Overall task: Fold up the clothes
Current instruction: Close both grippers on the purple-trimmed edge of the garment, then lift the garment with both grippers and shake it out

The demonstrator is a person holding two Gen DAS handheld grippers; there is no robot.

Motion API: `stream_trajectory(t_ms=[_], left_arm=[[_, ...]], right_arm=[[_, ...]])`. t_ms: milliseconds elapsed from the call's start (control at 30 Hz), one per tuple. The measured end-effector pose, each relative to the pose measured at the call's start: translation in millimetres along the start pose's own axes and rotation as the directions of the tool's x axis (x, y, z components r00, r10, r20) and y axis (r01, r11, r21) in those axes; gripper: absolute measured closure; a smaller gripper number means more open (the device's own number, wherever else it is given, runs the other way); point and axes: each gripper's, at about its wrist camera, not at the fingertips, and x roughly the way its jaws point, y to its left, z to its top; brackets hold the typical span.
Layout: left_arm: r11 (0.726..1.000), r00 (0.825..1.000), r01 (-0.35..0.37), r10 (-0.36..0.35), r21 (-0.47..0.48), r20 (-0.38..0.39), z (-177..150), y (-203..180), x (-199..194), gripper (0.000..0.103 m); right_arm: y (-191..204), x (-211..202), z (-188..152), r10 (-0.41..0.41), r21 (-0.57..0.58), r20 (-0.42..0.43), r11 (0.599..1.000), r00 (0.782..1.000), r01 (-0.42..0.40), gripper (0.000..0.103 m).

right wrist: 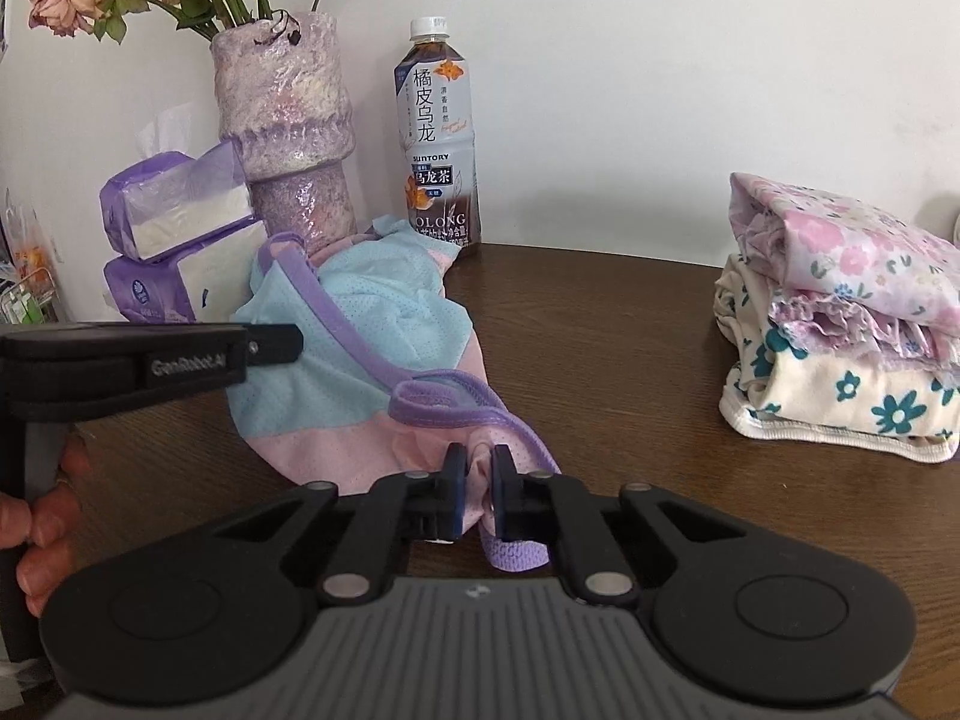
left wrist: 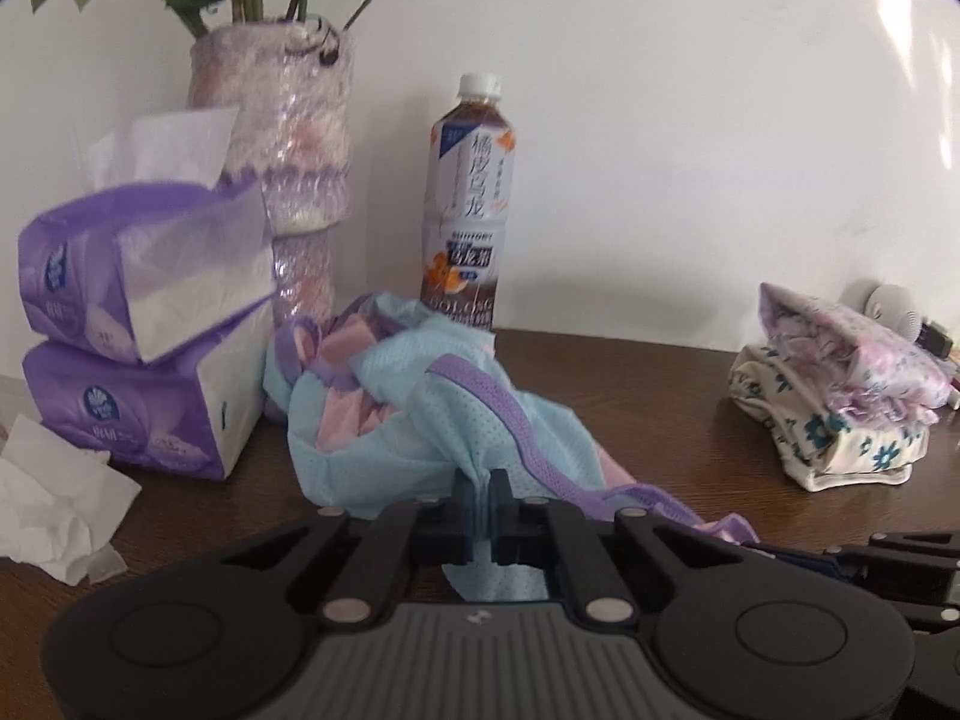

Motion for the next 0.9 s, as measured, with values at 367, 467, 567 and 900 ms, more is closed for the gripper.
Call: stream_trajectory(t_ms=[367,467,567,900], left_arm=[[0.998,0.996,0.066,-0.067,0.026,0.059,-18.2,-26.5,-71.6,0.101],[0.995,0.993,0.098,-0.100,0.031,0.070,-26.4,-38.1,-97.5,0.101],[0.990,0.984,0.135,-0.139,0.038,0.111,-29.4,-48.5,-134.1,0.102],[0.964,0.911,0.242,-0.265,0.111,0.316,5.5,-81.8,-268.3,0.102]], right_arm=[[-6.7,-78.6,-10.4,-0.003,0.120,0.174,0.993,0.985,-0.018,0.096],[-5.5,-109.6,-15.6,0.013,0.123,0.212,0.992,0.977,-0.039,0.096],[-4.4,-146.4,-18.7,0.022,0.123,0.266,0.991,0.964,-0.057,0.096],[-0.1,-244.0,-23.2,0.064,0.080,0.356,0.992,0.932,-0.098,0.101]])
